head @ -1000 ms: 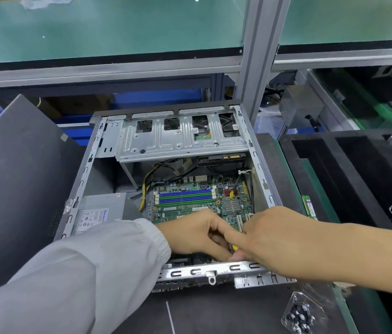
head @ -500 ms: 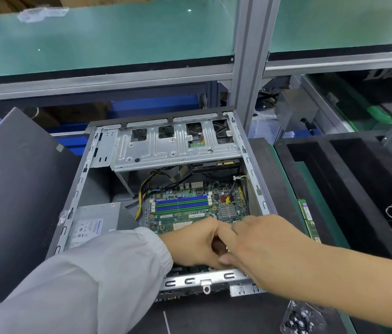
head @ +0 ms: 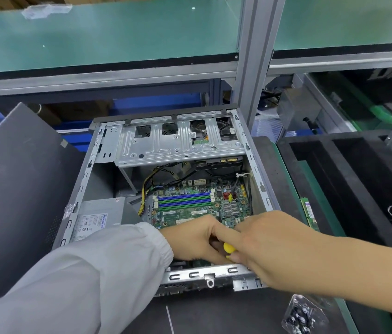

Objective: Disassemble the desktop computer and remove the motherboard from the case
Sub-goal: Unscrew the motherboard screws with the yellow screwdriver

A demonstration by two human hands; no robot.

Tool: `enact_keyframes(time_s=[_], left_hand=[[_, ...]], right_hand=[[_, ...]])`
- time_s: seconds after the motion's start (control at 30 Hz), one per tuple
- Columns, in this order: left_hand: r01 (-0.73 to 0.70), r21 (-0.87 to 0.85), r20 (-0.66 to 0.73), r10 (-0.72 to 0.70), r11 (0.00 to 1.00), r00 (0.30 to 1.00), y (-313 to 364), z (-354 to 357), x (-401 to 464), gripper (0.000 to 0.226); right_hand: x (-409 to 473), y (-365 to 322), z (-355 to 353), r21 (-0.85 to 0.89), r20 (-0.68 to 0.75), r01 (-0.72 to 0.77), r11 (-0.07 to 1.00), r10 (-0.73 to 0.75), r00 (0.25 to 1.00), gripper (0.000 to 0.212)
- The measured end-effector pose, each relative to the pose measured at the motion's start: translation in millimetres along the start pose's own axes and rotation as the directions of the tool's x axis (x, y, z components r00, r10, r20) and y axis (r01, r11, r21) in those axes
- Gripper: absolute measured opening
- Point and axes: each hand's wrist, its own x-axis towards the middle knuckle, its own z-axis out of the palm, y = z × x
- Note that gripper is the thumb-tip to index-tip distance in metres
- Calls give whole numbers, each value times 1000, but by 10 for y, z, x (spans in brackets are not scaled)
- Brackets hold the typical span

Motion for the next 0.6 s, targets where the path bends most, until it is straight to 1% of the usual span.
enact_keyframes(time_s=[0.03,0.07,0.1,0.17,0.2,0.23,0.27,0.3,0.33,0.37,0.4,0.5,0.53,0.6], left_hand=[[13,3,-3,-13,1000,1000,-3,-11,2,9],[15,8,-11,-15,1000,1000,-13,-19,11,5],[19,10,-7,-19,1000,1000,-14,-20,21,7],[7,13,11,-8,1000,1000,-9,-18,43,7],[-7,-3,5,7,1000,1000,13,-10,52,14],[-24,-31,9,25,999,1000,18,-10,55,30],[-23,-61,20,24,998,999,18,-17,48,39],[-2,-82,25,4,997,1000,-3,-30,53,36],[25,-95,20,-24,995,1000,-20,-47,59,24],[53,-117,19,-51,992,999,-37,-56,57,13],[69,-131,14,-67,989,998,-56,-65,51,11],[73,-144,29,-69,987,997,-78,-66,43,16],[68,-150,34,-64,986,997,-73,-64,41,19],[51,-165,52,-42,985,998,-44,-55,41,28]], right_hand=[[6,8,-29,5,-2,-6,1000,6,1000,27],[24,17,-52,-5,-12,-22,1000,22,1000,33],[49,21,-67,-38,-17,-41,998,41,999,37],[107,15,-75,-129,7,-55,990,56,998,38],[127,14,-64,-146,32,-45,988,51,998,35],[134,17,-53,-136,57,-36,990,44,997,29],[128,27,-51,-105,79,-33,994,41,996,27],[110,42,-50,-69,91,-34,997,40,995,28],[92,61,-51,-49,96,-39,998,43,994,29],[81,70,-59,-51,91,-53,997,57,994,32],[80,71,-68,-75,79,-74,994,80,994,38],[119,50,-34,-175,71,-80,981,94,993,49],[126,43,-7,-172,83,-69,983,85,993,47],[111,42,11,-156,102,-43,987,59,993,35]])
